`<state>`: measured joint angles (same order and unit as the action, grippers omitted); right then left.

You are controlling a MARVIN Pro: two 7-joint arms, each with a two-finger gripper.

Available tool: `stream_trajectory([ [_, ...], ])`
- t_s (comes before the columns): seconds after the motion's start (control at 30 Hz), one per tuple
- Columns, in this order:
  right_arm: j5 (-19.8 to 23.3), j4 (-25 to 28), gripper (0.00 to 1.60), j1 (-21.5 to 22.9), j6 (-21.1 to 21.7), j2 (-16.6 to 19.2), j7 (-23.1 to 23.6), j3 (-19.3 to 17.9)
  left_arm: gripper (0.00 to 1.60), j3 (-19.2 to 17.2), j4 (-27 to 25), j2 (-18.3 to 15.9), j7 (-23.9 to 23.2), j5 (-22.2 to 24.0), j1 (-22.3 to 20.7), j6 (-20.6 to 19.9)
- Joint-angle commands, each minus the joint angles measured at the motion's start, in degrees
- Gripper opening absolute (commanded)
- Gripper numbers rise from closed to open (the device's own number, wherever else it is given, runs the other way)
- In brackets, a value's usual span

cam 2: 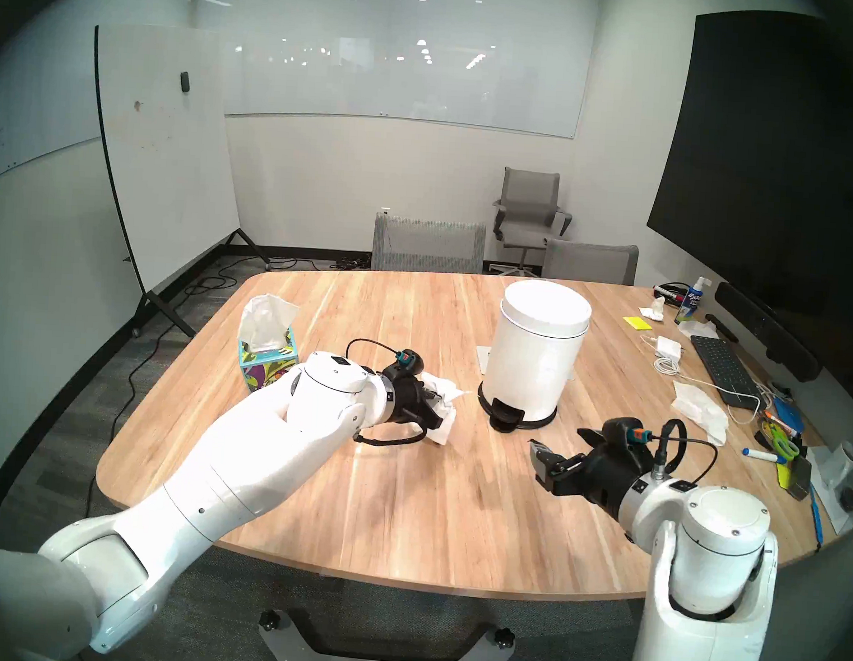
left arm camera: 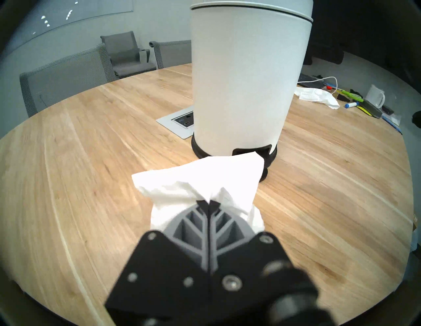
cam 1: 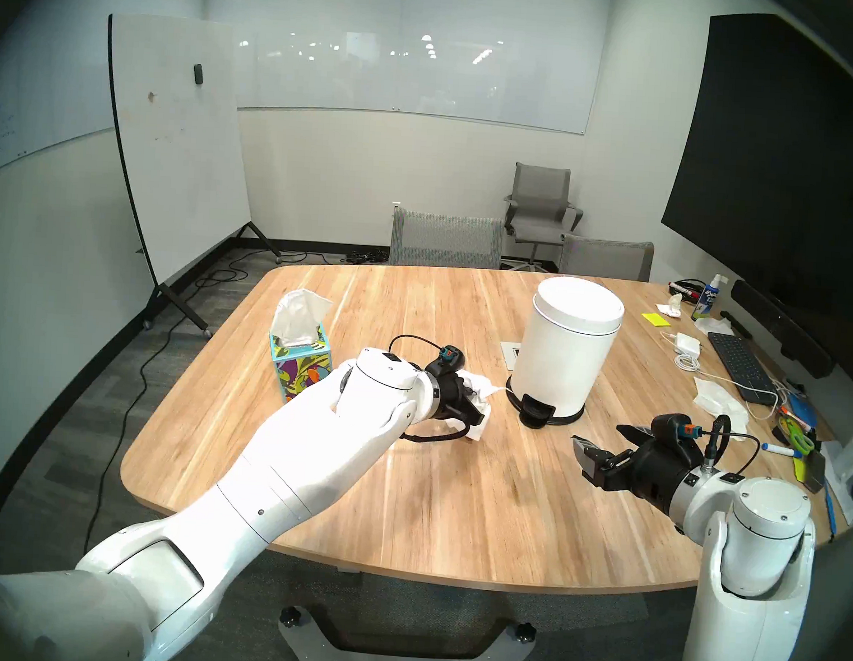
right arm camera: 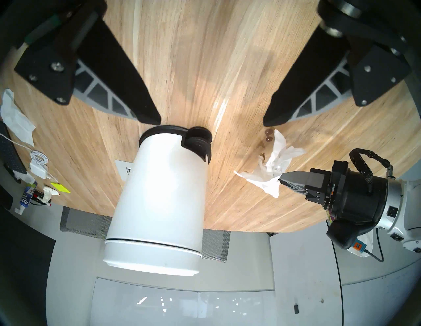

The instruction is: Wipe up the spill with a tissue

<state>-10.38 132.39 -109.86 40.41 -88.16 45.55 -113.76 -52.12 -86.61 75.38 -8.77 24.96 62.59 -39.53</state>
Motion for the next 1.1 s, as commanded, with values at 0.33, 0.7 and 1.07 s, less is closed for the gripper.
stream_trajectory([
  [0.33, 0.0, 1.2, 1.6, 0.1, 0.0, 0.0, 0.0, -0.1, 0.0, -1.1, 2.4, 1.2, -1.2, 0.1, 1.4, 11.0],
  [0.7, 0.0, 1.1, 1.6, 0.1, 0.0, 0.0, 0.0, -0.1, 0.0, -0.8, 7.5, 2.4, -2.2, -0.9, 0.6, 16.0],
  [1.07, 0.0, 1.1, 1.6, 0.1, 0.0, 0.0, 0.0, -0.1, 0.0, -1.0, 7.2, 2.6, -3.0, -0.9, 1.6, 16.9],
])
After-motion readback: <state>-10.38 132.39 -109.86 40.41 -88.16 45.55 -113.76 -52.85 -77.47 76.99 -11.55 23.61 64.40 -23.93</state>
